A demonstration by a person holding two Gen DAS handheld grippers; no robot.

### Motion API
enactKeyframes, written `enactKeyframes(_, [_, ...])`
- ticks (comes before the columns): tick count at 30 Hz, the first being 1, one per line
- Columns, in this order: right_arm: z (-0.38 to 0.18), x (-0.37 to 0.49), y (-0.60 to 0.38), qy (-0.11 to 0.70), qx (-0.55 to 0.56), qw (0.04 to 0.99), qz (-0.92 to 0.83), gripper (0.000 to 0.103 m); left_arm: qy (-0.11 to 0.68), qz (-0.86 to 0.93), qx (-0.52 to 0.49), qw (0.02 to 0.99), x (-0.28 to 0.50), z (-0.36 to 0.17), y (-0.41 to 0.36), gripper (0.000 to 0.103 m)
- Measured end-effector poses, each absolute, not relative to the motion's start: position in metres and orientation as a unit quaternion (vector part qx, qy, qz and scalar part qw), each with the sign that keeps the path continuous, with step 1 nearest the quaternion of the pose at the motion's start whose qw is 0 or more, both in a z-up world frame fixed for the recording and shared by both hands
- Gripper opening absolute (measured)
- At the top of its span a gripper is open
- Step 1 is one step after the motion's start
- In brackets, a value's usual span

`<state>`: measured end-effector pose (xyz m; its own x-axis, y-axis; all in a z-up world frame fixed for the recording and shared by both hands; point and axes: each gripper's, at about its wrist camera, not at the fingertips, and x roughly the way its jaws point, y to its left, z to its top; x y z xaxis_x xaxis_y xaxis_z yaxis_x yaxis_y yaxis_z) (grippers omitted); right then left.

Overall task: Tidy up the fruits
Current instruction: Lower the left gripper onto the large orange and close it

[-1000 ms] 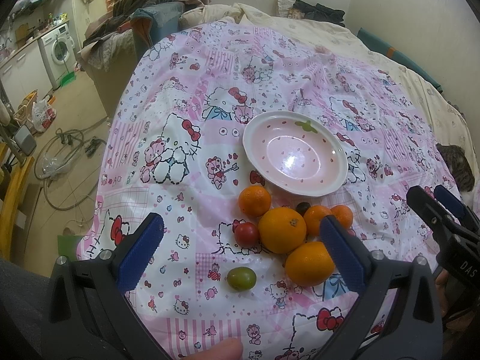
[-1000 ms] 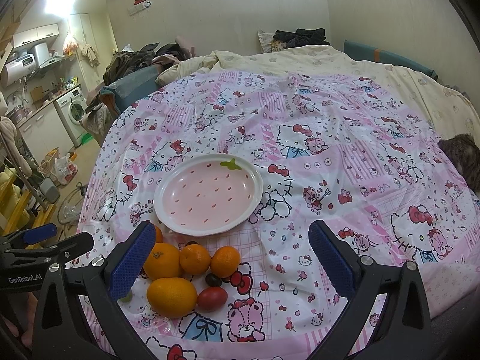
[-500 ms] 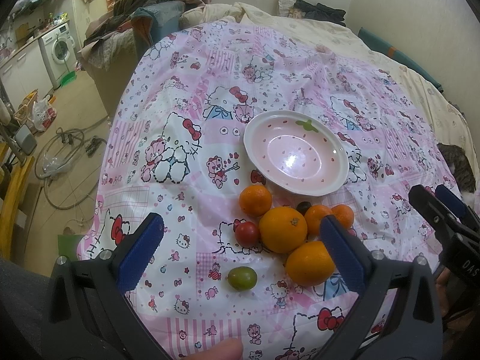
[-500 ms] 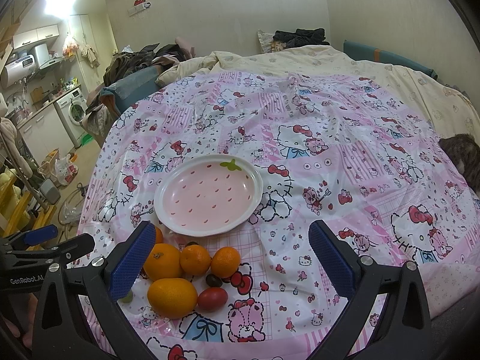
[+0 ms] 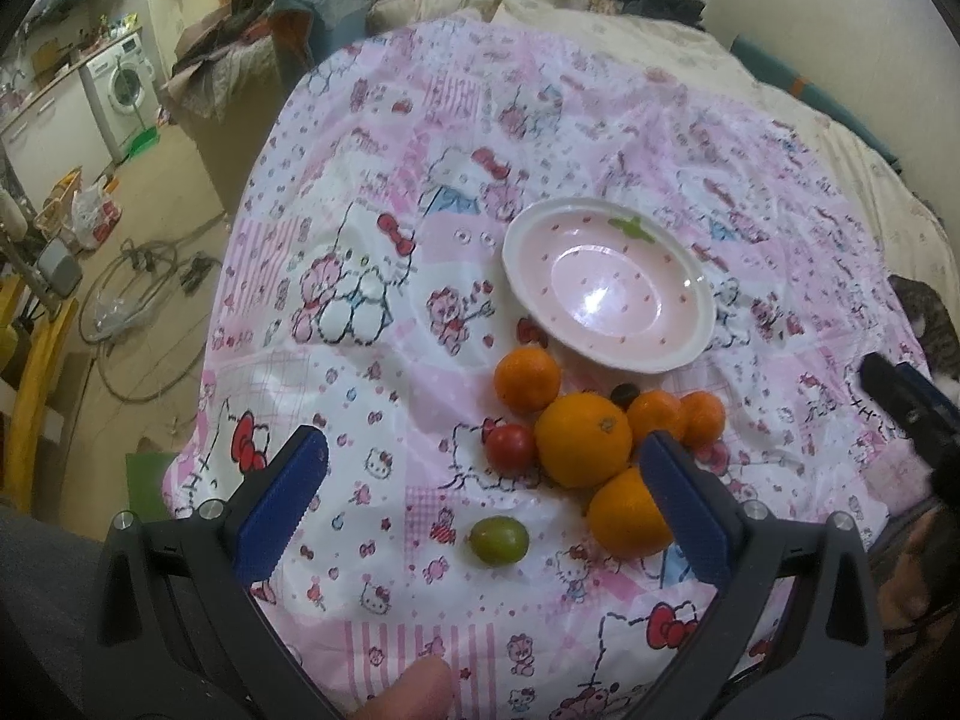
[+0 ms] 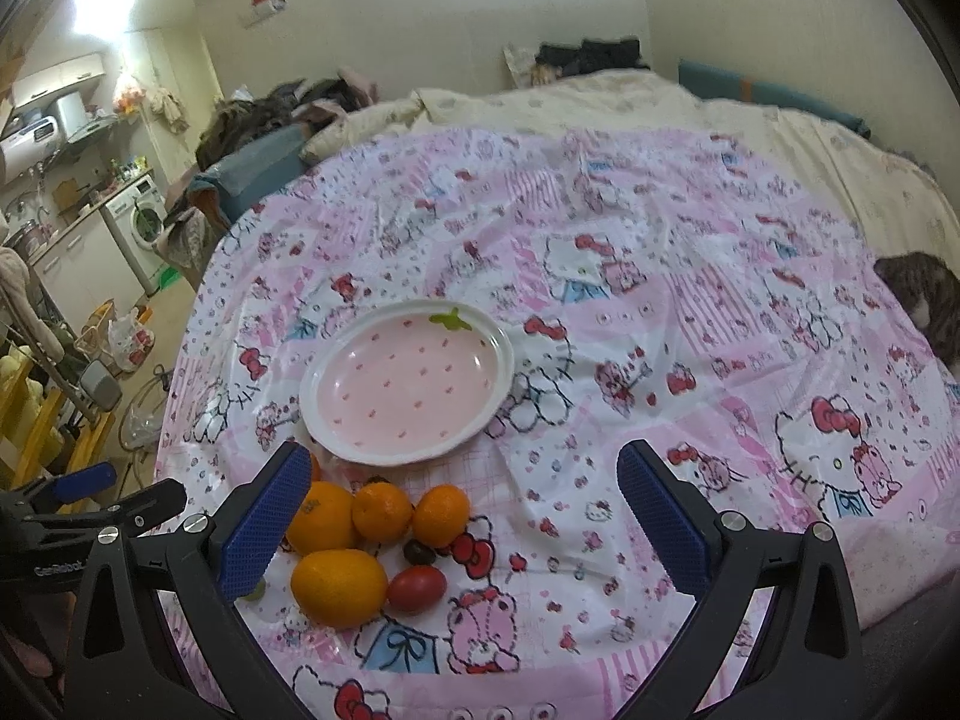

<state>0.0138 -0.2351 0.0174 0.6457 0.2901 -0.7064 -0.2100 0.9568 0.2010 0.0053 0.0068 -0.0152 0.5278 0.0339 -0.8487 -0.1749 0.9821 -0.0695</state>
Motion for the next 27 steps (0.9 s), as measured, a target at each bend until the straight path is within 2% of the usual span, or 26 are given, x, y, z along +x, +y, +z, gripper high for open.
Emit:
enactKeyframes(11, [0.004, 0.038, -0.269, 0.446, 0.085, 0.885, 0.102, 0.103, 0.574, 0.038, -0.044, 0.817, 0.018, -0.041, -0.028, 0.101])
enactKeyframes(15, [-0.004, 0.042, -0.277, 0.46, 0.111, 0.876, 0.091, 0.103, 0.621, 0.004, -0.047, 0.783, 0.02, -0.064, -0.053, 0.09])
enactKeyframes(19, [-0.006, 0.043, -0.283, 0.464, 0.122, 0.873, 0.086, 0.103, 0.637, -0.001, -0.019, 0.771, 0.03, -0.084, -0.077, 0.089])
enactKeyframes(21, [-0.008, 0.042, -0.286, 0.465, 0.126, 0.872, 0.084, 0.103, 0.647, -0.003, -0.031, 0.762, 0.036, -0.093, -0.081, 0.082])
enactKeyframes(26, [-0.011, 0.042, -0.292, 0.469, 0.134, 0.87, 0.073, 0.103, 0.645, -0.011, -0.019, 0.764, 0.044, -0.099, -0.092, 0.074])
enactKeyframes(27, [-0.011, 0.043, -0.293, 0.469, 0.135, 0.87, 0.072, 0.103, 0.644, -0.014, -0.022, 0.764, 0.044, -0.098, -0.093, 0.068])
